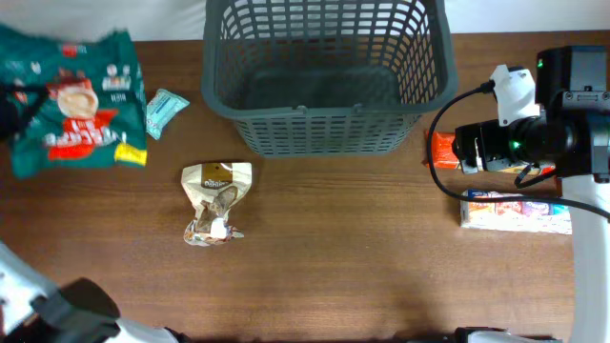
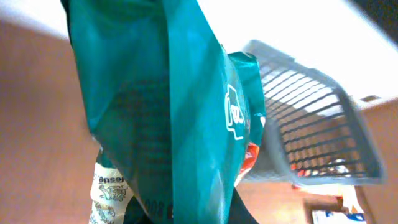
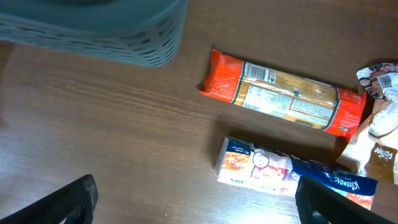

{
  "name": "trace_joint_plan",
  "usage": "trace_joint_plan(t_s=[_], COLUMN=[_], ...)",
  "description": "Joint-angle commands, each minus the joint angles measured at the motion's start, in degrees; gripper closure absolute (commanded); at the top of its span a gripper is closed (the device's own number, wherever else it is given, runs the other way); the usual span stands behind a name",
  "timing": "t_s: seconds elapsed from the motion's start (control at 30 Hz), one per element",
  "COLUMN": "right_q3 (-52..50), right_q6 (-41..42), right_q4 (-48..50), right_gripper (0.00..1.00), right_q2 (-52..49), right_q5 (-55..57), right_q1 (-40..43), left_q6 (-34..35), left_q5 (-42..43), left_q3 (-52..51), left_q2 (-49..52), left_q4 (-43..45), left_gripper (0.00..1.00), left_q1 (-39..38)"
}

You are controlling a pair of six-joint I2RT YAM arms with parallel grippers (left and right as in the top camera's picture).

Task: Pack container
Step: 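Lift the green bag and carry it over the grey basket, then release the green bag into the basket and withdraw left gripper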

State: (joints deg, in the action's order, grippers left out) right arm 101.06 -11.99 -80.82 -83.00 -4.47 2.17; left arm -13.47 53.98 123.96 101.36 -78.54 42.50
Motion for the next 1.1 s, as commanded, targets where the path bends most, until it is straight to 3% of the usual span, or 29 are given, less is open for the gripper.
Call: trace_joint_plan(t_s=[0.0,0.17,0.4,0.67,1.07], right_q3=[1.1,1.1,1.1,1.1,1.1], right_q6=[0.0,0.0,0.3,0.3,0.2], right_q4=[0.0,0.0,0.0,-1.5,-6.8], right_gripper=[0.01,0.01,0.01,0.01,0.01], right_q2=[-0.1,-0.1,-0.1,-0.1,-0.1], right_q5=[0.5,0.5,0.0,0.0,0.0], right_q1=[0.2,0.2,0.2,0.2,0.2], left_q6=[3.5,15.6,27.9,27.9,22.6], left_q5=[19.0,22.8,18.9,3.7,-2.2], left_q3=[3.8,3.8,3.8,3.8,3.8], left_q2=[-6.0,-10.3,-11.3,-8.5,11.8], left_q4=[5.7,16.5,30.6,42.9,56.0], left_gripper=[0.98,0.98,0.98,0.98,0.98], left_q1=[-0.1,-2.7,-15.3,-35.1,-51.2])
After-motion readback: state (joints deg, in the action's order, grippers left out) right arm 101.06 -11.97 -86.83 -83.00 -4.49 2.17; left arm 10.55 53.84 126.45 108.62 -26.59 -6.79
